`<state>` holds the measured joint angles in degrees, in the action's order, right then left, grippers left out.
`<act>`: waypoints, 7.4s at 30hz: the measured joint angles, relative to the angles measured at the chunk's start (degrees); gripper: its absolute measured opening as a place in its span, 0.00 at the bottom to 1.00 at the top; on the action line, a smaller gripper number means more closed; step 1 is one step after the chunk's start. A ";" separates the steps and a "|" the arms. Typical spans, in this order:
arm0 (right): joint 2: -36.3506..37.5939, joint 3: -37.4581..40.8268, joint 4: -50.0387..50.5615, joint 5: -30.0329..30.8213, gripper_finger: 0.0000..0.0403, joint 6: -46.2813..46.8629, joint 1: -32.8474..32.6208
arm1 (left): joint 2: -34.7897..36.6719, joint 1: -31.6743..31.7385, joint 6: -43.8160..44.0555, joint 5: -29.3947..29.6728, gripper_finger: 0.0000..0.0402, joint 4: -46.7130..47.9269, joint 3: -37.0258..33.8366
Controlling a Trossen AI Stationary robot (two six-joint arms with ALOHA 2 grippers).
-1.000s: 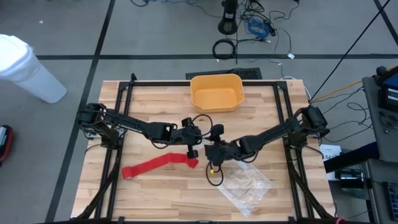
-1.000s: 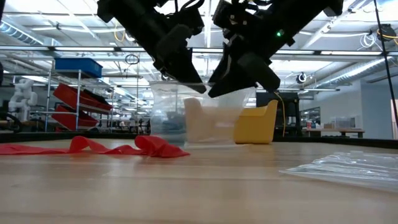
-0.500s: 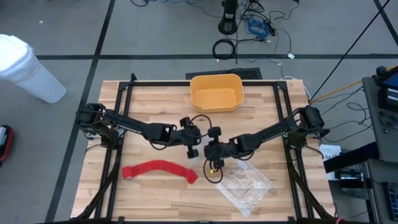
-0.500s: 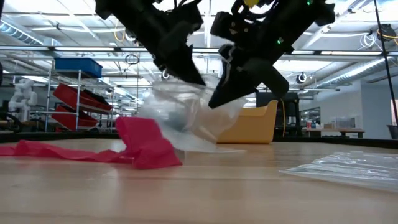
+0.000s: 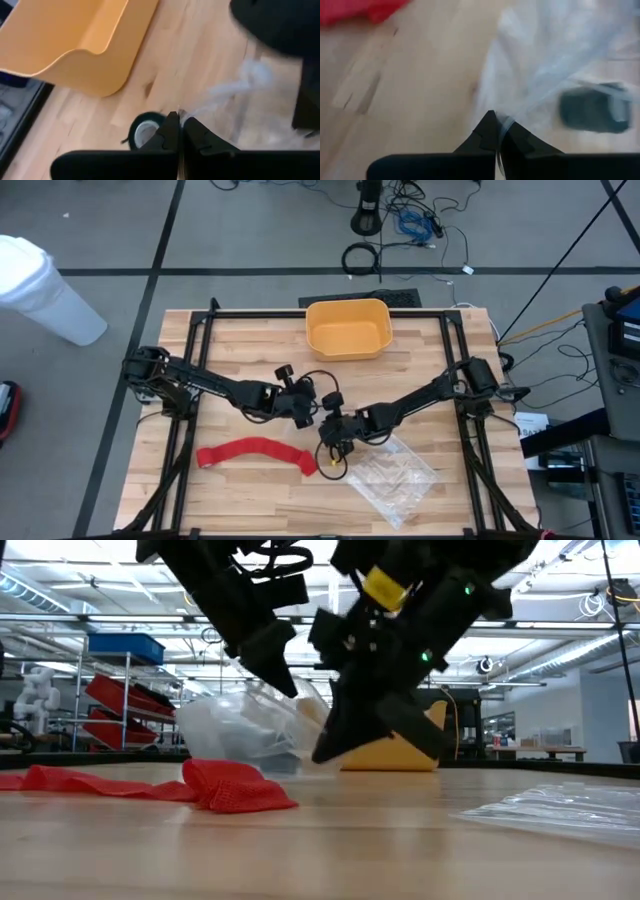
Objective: Roll bandage
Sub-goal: Open the transparent zip bag, then put the rolled green bandage into the transparent zip bag
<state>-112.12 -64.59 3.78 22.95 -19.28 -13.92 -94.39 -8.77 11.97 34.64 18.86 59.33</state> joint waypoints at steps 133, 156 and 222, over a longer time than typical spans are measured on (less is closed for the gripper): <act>-3.25 -0.82 -24.33 -7.90 0.16 -7.35 5.21 | 16.46 -7.20 24.27 6.75 0.00 15.87 -16.50; -3.31 -8.40 -13.56 -6.21 0.48 -8.03 18.43 | 11.04 -10.81 34.08 9.79 0.00 31.35 -10.40; -17.45 -35.59 19.30 -15.74 0.39 -16.14 28.75 | 14.48 -10.87 36.78 3.77 0.00 31.16 -12.31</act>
<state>-129.57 -100.18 23.09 7.21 -35.42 14.82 -79.91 -19.64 48.75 38.41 50.02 47.03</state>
